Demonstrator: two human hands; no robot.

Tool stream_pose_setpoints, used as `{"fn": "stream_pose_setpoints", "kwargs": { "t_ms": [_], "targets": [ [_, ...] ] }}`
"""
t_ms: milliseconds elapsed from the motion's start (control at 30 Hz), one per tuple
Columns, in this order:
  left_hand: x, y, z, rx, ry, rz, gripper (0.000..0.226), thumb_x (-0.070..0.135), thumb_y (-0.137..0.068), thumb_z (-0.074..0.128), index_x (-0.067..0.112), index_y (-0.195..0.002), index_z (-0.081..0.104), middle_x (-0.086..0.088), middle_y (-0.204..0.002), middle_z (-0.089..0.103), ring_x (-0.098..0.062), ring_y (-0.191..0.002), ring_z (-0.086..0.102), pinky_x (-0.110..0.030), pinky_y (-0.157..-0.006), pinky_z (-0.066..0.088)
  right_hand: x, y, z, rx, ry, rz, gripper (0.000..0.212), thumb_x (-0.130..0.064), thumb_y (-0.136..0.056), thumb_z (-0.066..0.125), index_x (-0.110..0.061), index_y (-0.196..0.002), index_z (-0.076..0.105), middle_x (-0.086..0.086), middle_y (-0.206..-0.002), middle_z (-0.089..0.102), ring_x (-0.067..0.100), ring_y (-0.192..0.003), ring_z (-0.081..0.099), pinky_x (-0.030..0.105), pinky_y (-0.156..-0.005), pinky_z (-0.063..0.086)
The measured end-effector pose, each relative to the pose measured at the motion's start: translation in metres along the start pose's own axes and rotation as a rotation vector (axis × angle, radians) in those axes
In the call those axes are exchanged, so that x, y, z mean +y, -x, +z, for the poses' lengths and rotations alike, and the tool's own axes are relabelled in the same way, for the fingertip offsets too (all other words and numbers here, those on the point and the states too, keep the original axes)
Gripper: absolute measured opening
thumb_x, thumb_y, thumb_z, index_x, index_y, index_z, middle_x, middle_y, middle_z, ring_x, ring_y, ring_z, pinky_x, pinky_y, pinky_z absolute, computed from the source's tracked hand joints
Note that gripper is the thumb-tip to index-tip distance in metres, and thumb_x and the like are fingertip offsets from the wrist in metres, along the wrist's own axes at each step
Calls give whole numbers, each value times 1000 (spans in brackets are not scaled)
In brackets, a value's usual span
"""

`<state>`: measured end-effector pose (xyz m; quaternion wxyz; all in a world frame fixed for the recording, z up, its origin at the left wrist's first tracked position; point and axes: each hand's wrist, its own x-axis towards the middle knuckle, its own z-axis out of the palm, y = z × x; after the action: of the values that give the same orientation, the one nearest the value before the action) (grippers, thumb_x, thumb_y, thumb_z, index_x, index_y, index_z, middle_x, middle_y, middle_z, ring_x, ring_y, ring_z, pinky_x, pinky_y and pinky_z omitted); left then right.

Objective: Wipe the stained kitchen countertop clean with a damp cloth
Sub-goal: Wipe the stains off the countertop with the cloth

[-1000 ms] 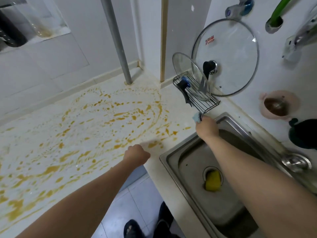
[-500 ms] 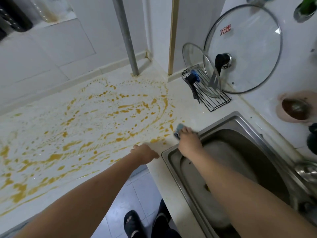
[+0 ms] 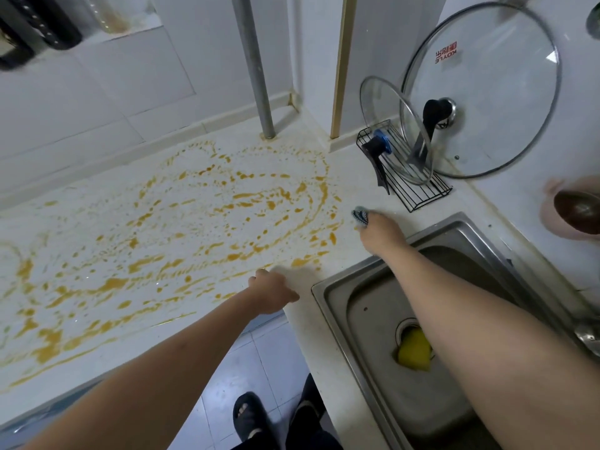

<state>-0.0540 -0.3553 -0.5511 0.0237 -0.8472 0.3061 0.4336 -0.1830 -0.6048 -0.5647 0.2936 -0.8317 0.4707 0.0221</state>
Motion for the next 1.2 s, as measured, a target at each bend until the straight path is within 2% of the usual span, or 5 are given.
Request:
{"fn": "stream_pose_setpoints", "kwargs": {
  "t_ms": [133, 533, 667, 800, 1200],
  "targets": [
    [-6, -1, -2, 28, -8, 29, 63, 47, -97, 60, 13, -149, 49, -19, -149, 30, -40, -130, 39, -45, -107, 39, -9, 8, 43, -107, 245, -91, 51, -29, -103, 45, -16, -151, 38, 12, -156, 30, 33, -142, 30, 56, -117, 31],
    [-3, 4, 14, 81, -155, 106, 50, 47, -94, 58, 12, -129, 55, -17, -131, 42, -36, -121, 36, -42, -98, 33, -43, 90, 109, -221, 279, -521, 61, -8, -88, 52, -13, -148, 42, 8, -163, 26, 29, -153, 14, 44, -124, 17],
    [-14, 10, 13, 119, -39, 136, 46, 40, -94, 60, 12, -131, 56, -16, -137, 41, -38, -123, 40, -42, -101, 38, -49, 87, 86, -271, -135, -268, 41, -1, -92, 47, -17, -127, 63, 7, -131, 62, 26, -121, 58, 35, -96, 47],
    [-26, 16, 15, 219, -12, 167, 50, 33, -96, 57, 14, -143, 54, -16, -141, 46, -36, -128, 45, -43, -107, 42, -48, 58, 45, 154, -196, -57, 27, -8, -96, 51, -17, -117, 66, -1, -106, 62, 20, -97, 60, 26, -75, 44],
    [-44, 21, 38, 159, -194, 290, 67, 34, -88, 65, 10, -145, 39, -17, -150, 26, -39, -140, 25, -47, -110, 39, -72, 74, 122, -163, 295, -316, 68, -22, -95, 53, -17, -157, 27, 8, -168, 16, 30, -155, 8, 44, -126, 12]
  ]
}}
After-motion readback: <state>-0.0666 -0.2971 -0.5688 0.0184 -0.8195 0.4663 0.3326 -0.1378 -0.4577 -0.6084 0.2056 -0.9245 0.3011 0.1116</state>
